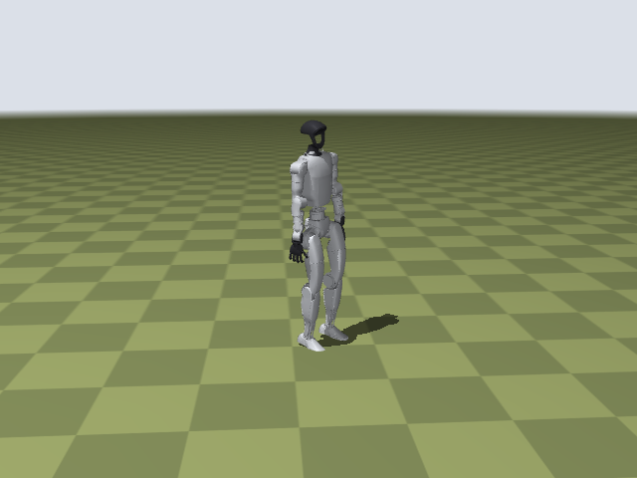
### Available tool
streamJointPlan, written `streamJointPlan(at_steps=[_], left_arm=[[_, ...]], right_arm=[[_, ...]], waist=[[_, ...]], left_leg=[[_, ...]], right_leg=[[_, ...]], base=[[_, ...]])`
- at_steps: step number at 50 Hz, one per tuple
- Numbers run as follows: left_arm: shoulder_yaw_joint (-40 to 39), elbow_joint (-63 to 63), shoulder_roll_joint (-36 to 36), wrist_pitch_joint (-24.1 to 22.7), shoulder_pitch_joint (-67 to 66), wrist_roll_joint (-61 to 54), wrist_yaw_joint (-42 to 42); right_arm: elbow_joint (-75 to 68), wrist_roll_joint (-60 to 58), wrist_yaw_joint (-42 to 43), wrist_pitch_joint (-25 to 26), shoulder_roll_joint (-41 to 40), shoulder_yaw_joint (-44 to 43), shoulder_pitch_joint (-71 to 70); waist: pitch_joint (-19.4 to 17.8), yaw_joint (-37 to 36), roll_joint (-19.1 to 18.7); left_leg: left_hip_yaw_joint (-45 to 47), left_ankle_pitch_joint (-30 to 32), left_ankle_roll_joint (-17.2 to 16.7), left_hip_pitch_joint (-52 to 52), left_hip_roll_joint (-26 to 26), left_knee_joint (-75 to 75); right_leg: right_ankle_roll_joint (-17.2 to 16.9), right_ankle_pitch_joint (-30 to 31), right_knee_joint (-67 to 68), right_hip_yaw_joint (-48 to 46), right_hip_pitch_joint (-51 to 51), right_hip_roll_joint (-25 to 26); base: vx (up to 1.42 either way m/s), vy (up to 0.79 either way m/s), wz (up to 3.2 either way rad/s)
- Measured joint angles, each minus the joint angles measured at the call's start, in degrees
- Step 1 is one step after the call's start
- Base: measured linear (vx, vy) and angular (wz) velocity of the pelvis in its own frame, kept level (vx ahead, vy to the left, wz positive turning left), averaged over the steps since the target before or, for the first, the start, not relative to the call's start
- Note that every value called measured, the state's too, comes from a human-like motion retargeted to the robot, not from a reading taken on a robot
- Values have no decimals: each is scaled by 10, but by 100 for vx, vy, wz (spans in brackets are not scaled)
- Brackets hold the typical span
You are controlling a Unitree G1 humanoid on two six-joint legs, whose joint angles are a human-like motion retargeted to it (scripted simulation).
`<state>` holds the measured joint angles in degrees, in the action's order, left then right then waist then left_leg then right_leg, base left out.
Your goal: In place motions
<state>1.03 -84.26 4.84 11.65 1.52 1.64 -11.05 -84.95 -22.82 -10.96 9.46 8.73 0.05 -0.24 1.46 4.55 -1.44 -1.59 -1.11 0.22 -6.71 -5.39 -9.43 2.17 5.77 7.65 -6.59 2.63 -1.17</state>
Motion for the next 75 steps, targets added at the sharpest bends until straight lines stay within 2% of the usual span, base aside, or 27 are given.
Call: streamJointPlan(at_steps=[5,9,12,16,20,23,25,32,35,37,39,40,45,51,55,58,60,62,63,66,67,70,72,75], left_arm=[[17,7,2,-8,4,2,4],[19,-9,3,-27,8,-4,41],[14,-27,6,-33,3,-7,57],[-6,-53,12,-21,-6,6,35],[-17,-77,20,-9,-17,17,18],[-26,-89,23,4,-12,33,22],[-28,-85,23,7,-10,34,24],[-29,-39,26,3,-3,13,15],[-30,-27,30,3,8,6,15],[-29,-20,32,2,12,1,19],[-26,-17,33,0,14,-5,21],[-25,-16,34,0,15,-7,21],[-29,-24,28,4,18,-8,16],[-45,-31,9,5,-6,-14,2],[-56,-46,2,2,-20,-22,14],[-63,-56,7,4,-26,-21,14],[-62,-58,12,8,-24,-16,14],[-54,-59,19,10,-20,-16,20],[-49,-56,21,11,-17,-18,23],[-36,-39,14,8,-10,-32,29],[-34,-31,10,6,-7,-38,28],[-39,-4,-2,-2,5,-52,23],[-37,10,-8,-6,9,-49,19],[-23,19,-14,-10,9,-38,20]], right_arm=[[-32,-22,-17,10,7,-22,36],[-41,-38,-15,16,11,-20,28],[-20,-46,-18,19,8,-14,10],[39,-41,-21,-1,-7,-1,-25],[87,-25,-6,-9,-26,28,-56],[117,-22,-9,-22,-25,45,-59],[122,-26,-5,-27,-19,48,-57],[48,-13,9,-1,0,2,-28],[0,22,8,11,4,-31,-17],[-27,47,14,16,5,-51,-10],[-44,66,21,20,4,-65,-2],[-48,73,24,21,2,-70,3],[-37,68,20,16,-10,-78,27],[-23,34,21,15,-16,-66,38],[-4,33,18,16,-25,-52,26],[25,38,14,10,-35,-29,19],[45,39,12,6,-41,-16,14],[59,34,7,2,-43,-5,12],[65,30,4,0,-42,-1,11],[76,13,4,-3,-32,11,7],[77,7,6,-3,-28,14,3],[79,-7,22,-2,-17,23,-17],[81,-9,26,-2,-11,23,-19],[81,-3,24,-3,-7,12,-13]], waist=[[15,-30,-6],[16,-12,-7],[10,-1,-4],[-8,13,4],[-22,51,4],[-27,64,2],[-27,63,2],[-9,38,-4],[-4,34,4],[-2,26,15],[0,28,23],[0,32,25],[0,65,33],[29,54,31],[36,61,32],[34,74,57],[27,69,83],[3,35,88],[-3,22,88],[-4,-10,102],[-6,-16,105],[-20,-22,102],[-22,-21,89],[-18,-21,54]], left_leg=[[29,18,6,20,4,43],[50,28,6,25,10,62],[88,30,7,29,15,74],[154,22,8,36,26,85],[214,16,7,39,44,94],[261,10,6,37,58,98],[286,6,6,36,65,99],[360,-13,2,31,88,95],[378,-24,2,36,86,89],[395,-31,3,43,78,85],[411,-39,4,51,75,78],[416,-42,4,54,77,74],[435,-62,4,79,78,46],[492,-90,-6,112,93,13],[509,-86,3,137,104,-19],[495,-65,42,137,118,-97],[454,-67,106,112,128,-191],[376,-86,148,81,164,-313],[328,-89,148,61,163,-350],[181,-77,148,-9,56,-367],[152,-81,148,-23,25,-361],[139,-113,148,-40,-2,-319],[115,-122,124,-44,-19,-258],[54,-94,50,-43,-35,-134]], right_leg=[[5,-12,18,16,7,10],[3,-19,41,29,30,14],[5,-13,47,57,48,25],[15,-8,49,121,72,56],[29,-44,53,131,98,75],[45,-92,51,42,107,53],[43,-118,48,-24,107,32],[-2,-195,53,-311,71,-51],[-40,-181,38,-412,44,-78],[-53,-126,20,-412,42,-86],[-37,-85,2,-376,48,-80],[-22,-84,-5,-348,52,-72],[-30,-60,-51,-342,24,-64],[-22,-55,-51,-252,35,-48],[-6,-56,-36,-185,42,-40],[-8,-46,-36,-147,32,-56],[-13,-36,-42,-120,20,-73],[-9,-33,-46,-91,-4,-53],[-6,-29,-47,-85,-8,-46],[-12,-13,-49,-60,5,-63],[-14,-9,-47,-54,9,-68],[-18,-3,-46,-38,16,-68],[-18,0,-47,-30,16,-55],[-15,2,-49,-19,16,-19]], base=[[24,6,-29],[9,6,-29],[-5,7,-121],[-22,6,-204],[-33,12,-192],[-33,11,-196],[-26,7,-172],[-17,2,-145],[-16,-4,-97],[-16,-9,-104],[-12,-7,-85],[-12,-7,-55],[-17,-8,-43],[-4,-8,-120],[-11,-13,-122],[-11,-19,-116],[-6,-21,-147],[-2,-34,-190],[-3,-24,-155],[-13,-9,-111],[-21,-9,-100],[-19,-2,-97],[-7,-2,-80],[3,-3,-74]])
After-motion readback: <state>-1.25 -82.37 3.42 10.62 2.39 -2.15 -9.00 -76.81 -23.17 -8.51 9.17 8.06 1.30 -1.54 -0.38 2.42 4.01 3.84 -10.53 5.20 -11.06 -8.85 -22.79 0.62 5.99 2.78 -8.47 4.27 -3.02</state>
